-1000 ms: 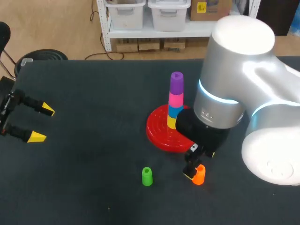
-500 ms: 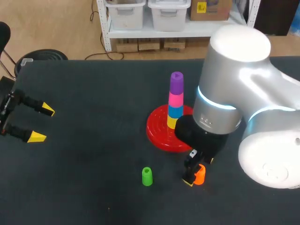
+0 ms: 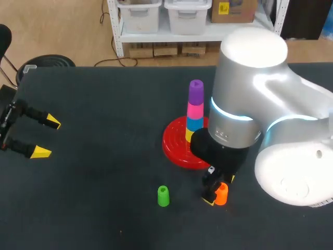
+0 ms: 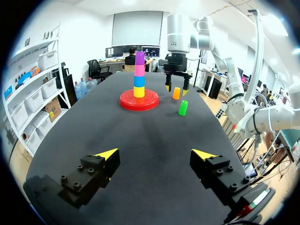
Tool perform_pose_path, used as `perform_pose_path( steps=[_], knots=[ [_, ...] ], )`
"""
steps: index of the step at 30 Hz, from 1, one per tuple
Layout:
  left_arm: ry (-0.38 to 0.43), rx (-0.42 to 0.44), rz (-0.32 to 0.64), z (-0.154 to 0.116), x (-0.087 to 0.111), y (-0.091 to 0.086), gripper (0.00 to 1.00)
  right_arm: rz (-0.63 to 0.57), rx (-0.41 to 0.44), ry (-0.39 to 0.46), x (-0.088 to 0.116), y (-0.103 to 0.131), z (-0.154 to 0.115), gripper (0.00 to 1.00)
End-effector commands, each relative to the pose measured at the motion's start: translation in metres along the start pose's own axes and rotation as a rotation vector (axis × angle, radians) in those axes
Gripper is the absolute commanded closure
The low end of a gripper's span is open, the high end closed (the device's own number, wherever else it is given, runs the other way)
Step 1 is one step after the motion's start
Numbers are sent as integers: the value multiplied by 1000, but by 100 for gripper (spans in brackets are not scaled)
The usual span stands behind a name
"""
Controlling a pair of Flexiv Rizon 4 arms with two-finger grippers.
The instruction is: Pick up and stack the cylinders on the red base in this order: pink,purple,orange,green
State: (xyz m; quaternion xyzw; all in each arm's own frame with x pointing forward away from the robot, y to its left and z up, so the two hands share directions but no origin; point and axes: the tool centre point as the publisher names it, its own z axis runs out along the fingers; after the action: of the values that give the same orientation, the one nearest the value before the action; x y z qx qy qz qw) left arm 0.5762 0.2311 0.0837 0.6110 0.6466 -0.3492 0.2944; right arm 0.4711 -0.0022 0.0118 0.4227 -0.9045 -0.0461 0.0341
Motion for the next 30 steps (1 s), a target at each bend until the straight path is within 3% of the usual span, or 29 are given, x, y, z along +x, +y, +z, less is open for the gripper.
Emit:
perform_pose_path(
  steps=[1, 21, 30],
  knots=[
    [-2, 1, 3, 0, 1, 0, 0, 3, 2, 4, 1, 1, -1, 100],
    [-2, 1, 3, 0, 1, 0, 0, 6, -14, 3, 0, 1, 2, 100],
    [-2, 1, 3, 0, 1, 0, 0, 24, -7, -37, 3, 1, -14, 100]
  ],
)
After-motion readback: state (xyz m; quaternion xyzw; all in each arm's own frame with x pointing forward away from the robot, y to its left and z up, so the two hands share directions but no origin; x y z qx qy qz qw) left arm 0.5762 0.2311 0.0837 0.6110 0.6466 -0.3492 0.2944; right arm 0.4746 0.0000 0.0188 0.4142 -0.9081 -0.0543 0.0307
